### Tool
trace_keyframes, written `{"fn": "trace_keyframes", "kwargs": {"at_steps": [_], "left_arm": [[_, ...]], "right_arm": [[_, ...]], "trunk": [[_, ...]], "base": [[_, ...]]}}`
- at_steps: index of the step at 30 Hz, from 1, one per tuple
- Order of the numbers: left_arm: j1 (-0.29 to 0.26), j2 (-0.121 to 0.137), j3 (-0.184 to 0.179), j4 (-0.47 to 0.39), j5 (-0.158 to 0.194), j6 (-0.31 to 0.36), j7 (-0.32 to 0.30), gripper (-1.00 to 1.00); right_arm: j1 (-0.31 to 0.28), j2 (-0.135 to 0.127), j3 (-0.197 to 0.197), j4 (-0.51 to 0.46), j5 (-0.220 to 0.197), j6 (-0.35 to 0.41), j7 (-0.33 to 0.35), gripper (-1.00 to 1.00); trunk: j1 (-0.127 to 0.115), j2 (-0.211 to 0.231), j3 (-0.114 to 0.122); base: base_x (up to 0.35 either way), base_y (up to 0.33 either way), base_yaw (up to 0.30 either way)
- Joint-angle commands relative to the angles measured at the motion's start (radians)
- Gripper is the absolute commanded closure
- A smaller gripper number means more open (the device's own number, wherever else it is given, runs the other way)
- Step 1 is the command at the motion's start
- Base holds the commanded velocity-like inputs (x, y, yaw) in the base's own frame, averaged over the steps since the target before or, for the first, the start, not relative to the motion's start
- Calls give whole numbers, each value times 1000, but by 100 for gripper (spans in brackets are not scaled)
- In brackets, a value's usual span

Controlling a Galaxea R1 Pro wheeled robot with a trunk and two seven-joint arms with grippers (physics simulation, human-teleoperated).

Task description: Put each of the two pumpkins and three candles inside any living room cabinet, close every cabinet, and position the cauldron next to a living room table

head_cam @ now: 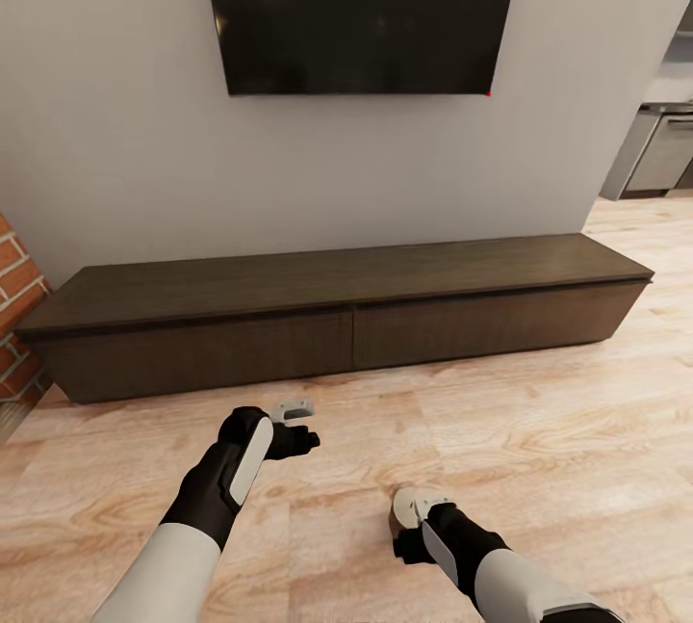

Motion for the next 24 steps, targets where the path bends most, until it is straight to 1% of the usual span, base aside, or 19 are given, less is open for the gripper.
{"fn": "trace_keyframes", "kwargs": {"at_steps": [1, 9, 11, 13, 22, 24], "left_arm": [[0, 0, -1, -1, 11, 3, 10, -100], [0, 0, -1, 4, 12, -6, 10, -100], [0, 0, -1, 5, 12, -32, 11, -100], [0, 0, -1, 6, 12, -38, 11, -100], [0, 0, -1, 7, 12, -44, 11, -100], [0, 0, -1, 7, 12, -45, 11, -100]], "right_arm": [[0, 0, 6, -2, -1, 6, -3, -100], [0, 0, 6, -2, -1, 6, -3, -100], [0, 0, 6, -2, -1, 6, -3, -100], [0, 0, 6, -2, -1, 6, -3, -100], [0, -1, 6, -2, -1, 6, -3, -100], [0, -1, 5, -2, -1, 6, -3, -100]], "trunk": [[0, 0, -1], [0, 0, -1], [0, 0, -1], [0, 0, -1], [0, 0, -1], [0, 0, -1]], "base": [[0, 0, 0], [11, 0, 0], [232, 0, 0], [300, 0, 0], [327, 0, 0], [123, 0, 0]]}}
